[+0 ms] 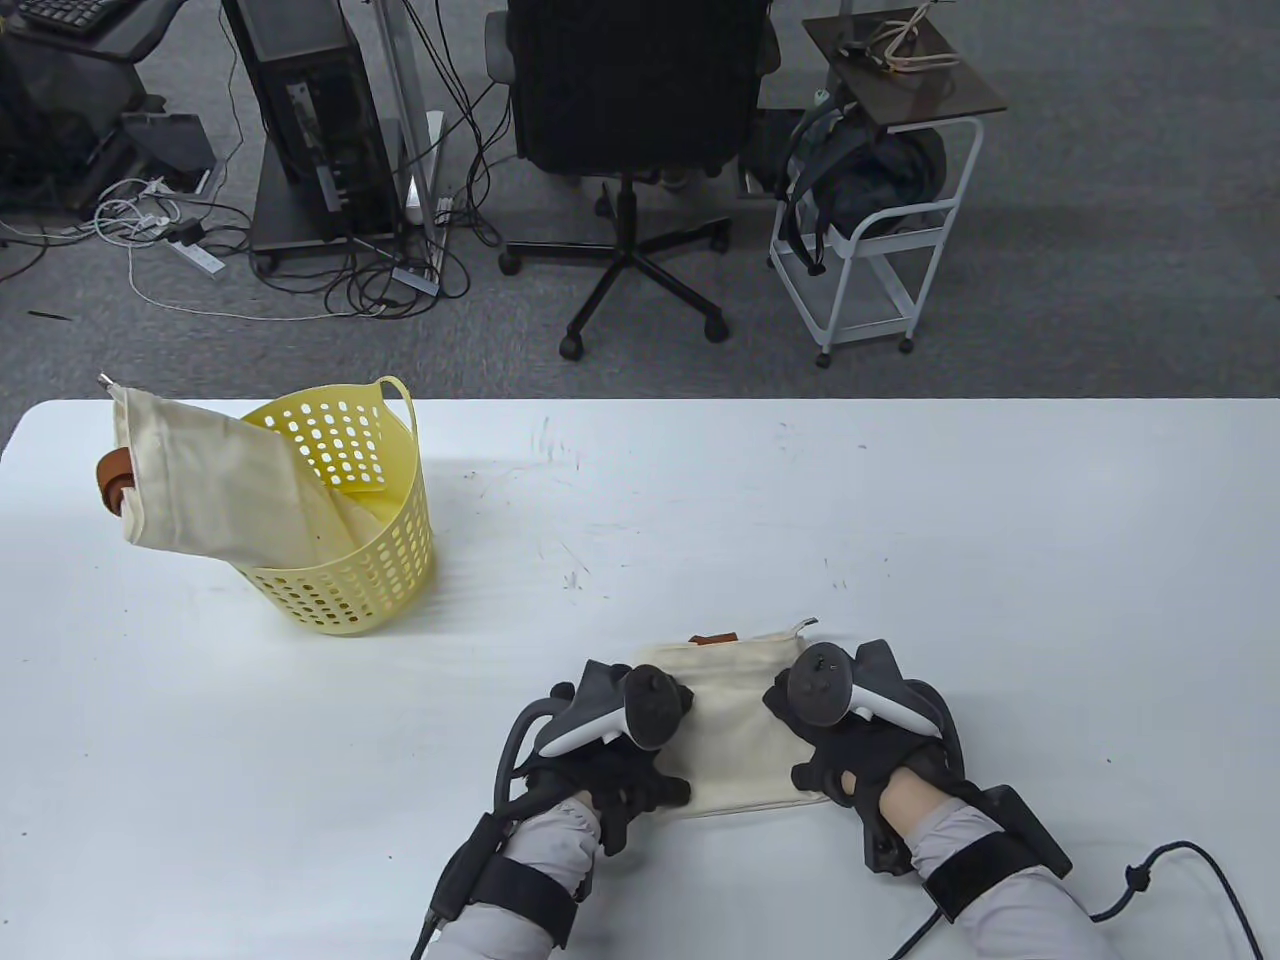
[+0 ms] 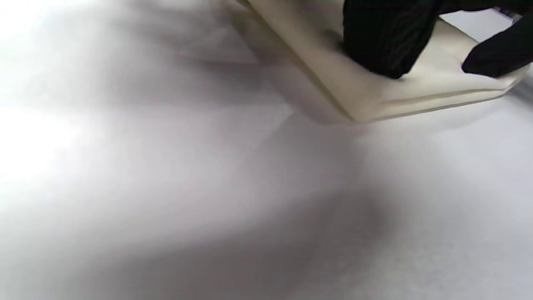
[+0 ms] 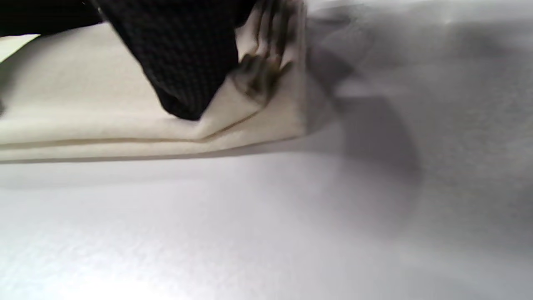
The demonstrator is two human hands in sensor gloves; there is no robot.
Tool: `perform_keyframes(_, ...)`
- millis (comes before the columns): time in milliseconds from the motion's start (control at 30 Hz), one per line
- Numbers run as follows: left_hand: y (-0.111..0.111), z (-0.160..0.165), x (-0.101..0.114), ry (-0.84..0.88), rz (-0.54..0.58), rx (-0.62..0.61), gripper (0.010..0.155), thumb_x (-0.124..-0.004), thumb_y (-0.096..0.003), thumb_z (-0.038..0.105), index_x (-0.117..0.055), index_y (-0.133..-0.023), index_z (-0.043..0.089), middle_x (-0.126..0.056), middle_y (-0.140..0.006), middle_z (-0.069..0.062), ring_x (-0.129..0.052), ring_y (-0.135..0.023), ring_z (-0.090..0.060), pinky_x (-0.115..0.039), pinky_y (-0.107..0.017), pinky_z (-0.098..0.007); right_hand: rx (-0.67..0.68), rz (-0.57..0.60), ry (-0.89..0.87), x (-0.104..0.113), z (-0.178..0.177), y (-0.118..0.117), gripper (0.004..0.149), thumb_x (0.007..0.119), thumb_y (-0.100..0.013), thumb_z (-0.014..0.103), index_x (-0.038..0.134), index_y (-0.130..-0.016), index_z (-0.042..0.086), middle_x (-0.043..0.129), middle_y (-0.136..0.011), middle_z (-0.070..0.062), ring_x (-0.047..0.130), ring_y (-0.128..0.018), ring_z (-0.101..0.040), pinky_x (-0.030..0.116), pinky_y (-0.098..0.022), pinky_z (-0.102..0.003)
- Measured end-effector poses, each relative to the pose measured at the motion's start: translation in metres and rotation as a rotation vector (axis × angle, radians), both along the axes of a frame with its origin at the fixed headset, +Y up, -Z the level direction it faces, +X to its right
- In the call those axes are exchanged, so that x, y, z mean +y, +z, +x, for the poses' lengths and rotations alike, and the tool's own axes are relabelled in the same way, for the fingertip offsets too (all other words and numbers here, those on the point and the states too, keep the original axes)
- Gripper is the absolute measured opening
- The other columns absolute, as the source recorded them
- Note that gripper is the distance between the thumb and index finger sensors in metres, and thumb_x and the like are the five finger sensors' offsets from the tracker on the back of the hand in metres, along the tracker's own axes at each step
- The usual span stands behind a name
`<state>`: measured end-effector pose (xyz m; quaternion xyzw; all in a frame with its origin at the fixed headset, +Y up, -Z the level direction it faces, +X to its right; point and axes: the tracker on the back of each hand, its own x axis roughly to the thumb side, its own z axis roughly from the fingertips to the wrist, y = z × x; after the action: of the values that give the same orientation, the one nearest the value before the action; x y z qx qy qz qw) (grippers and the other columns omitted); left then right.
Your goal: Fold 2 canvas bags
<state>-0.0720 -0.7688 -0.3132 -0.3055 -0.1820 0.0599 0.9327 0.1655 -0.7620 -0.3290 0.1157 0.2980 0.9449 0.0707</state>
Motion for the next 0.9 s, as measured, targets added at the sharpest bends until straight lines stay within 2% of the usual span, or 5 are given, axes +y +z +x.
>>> perform_keyframes(200, -0.003, -0.010, -0.018, 0.008, -0.133, -0.022, 0.091, -0.067, -0.0526, 0.070, 0.004, -0.104, 0.045, 0.011, -0.112, 0.021, 0.014, -0.106, -0.025, 0.005, -0.064, -0.072, 0.012, -0.174, -0.049, -0.005, 0.005, -0.005, 0.081, 0.081, -0.047, 0.024, 0.026, -0.106, 0.033, 0.008, -0.109, 0.014, 0.010, -0.103, -0.029, 0.012, -0.070, -0.064)
perform_keyframes(600, 0.009, 0.008, -0.006, -0.134, -0.061, 0.034, 0.096, -0.065, -0.0530, 0.072, 0.004, -0.108, 0.035, 0.007, -0.117, 0.009, 0.011, -0.107, -0.031, 0.003, -0.062, -0.074, 0.129, 0.284, 0.360, 0.002, -0.037, 0.032, 0.068, 0.076, -0.050, 0.020, 0.039, -0.107, 0.026, 0.027, -0.114, -0.001, 0.015, -0.104, -0.033, 0.016, -0.071, -0.067)
perform_keyframes(700, 0.014, 0.016, -0.002, -0.203, -0.029, 0.031, 0.095, -0.062, -0.0536, 0.071, 0.003, -0.110, 0.031, 0.003, -0.119, 0.003, 0.009, -0.107, -0.032, 0.002, -0.062, -0.075, 0.139, 0.239, 0.389, 0.010, -0.045, 0.043, 0.064, 0.073, -0.050, 0.023, 0.043, -0.107, 0.024, 0.029, -0.113, -0.006, 0.017, -0.102, -0.035, 0.020, -0.070, -0.066)
perform_keyframes(800, 0.018, 0.016, -0.004, -0.152, -0.023, 0.072, 0.094, -0.062, -0.0548, 0.070, 0.003, -0.111, 0.030, 0.003, -0.119, 0.001, 0.010, -0.107, -0.032, 0.001, -0.062, -0.075, 0.165, 0.149, 0.152, 0.020, -0.057, 0.060, 0.063, 0.071, -0.051, 0.027, 0.044, -0.108, 0.024, 0.038, -0.113, -0.013, 0.030, -0.103, -0.039, 0.031, -0.070, -0.065)
perform_keyframes(900, 0.022, 0.017, -0.005, -0.109, 0.002, 0.106, 0.092, -0.064, -0.0560, 0.066, -0.001, -0.112, 0.029, 0.001, -0.119, 0.001, 0.009, -0.107, -0.032, 0.000, -0.063, -0.074, 0.035, -0.007, 0.034, 0.008, -0.056, 0.061, 0.062, 0.069, -0.051, 0.035, 0.042, -0.107, 0.033, 0.038, -0.109, -0.027, 0.039, -0.097, -0.054, 0.037, -0.068, -0.069)
